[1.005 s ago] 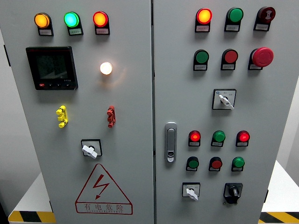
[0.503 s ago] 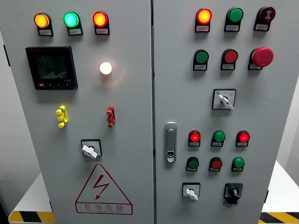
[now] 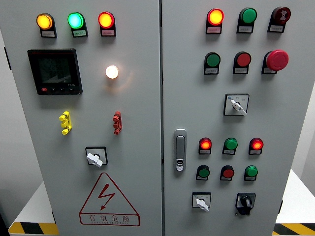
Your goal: Trip black knob to open circuit
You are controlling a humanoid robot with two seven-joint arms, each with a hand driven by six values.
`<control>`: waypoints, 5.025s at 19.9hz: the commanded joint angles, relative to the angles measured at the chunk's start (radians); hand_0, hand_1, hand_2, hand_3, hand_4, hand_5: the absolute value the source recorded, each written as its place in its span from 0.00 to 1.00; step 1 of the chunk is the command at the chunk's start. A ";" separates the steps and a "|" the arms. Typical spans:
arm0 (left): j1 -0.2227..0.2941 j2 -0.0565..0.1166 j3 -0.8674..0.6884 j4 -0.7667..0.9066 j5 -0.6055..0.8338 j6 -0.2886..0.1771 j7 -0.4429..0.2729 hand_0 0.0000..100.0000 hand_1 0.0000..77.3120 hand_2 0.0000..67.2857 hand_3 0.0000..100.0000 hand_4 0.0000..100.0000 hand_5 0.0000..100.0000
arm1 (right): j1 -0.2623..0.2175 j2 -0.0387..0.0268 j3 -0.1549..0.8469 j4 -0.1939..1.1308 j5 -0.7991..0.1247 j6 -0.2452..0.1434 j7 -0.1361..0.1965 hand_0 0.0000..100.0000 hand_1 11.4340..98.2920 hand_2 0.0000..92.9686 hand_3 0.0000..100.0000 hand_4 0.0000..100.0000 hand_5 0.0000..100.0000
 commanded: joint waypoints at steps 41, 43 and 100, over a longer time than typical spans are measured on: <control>0.000 0.000 0.000 0.000 0.000 0.000 0.000 0.00 0.04 0.19 0.21 0.06 0.01 | 0.253 0.0094 0.024 0.079 0.145 -0.040 -0.180 1.00 0.55 0.01 0.94 1.00 1.00; 0.000 0.000 0.000 0.000 0.000 0.000 0.000 0.00 0.04 0.19 0.21 0.06 0.01 | 0.253 0.0094 0.024 0.077 0.145 -0.040 -0.183 1.00 0.55 0.01 0.94 1.00 1.00; 0.000 0.000 0.000 0.000 0.000 0.000 0.000 0.00 0.04 0.19 0.21 0.07 0.01 | 0.265 0.0002 -0.003 0.071 0.147 -0.034 -0.189 1.00 0.50 0.01 0.96 1.00 1.00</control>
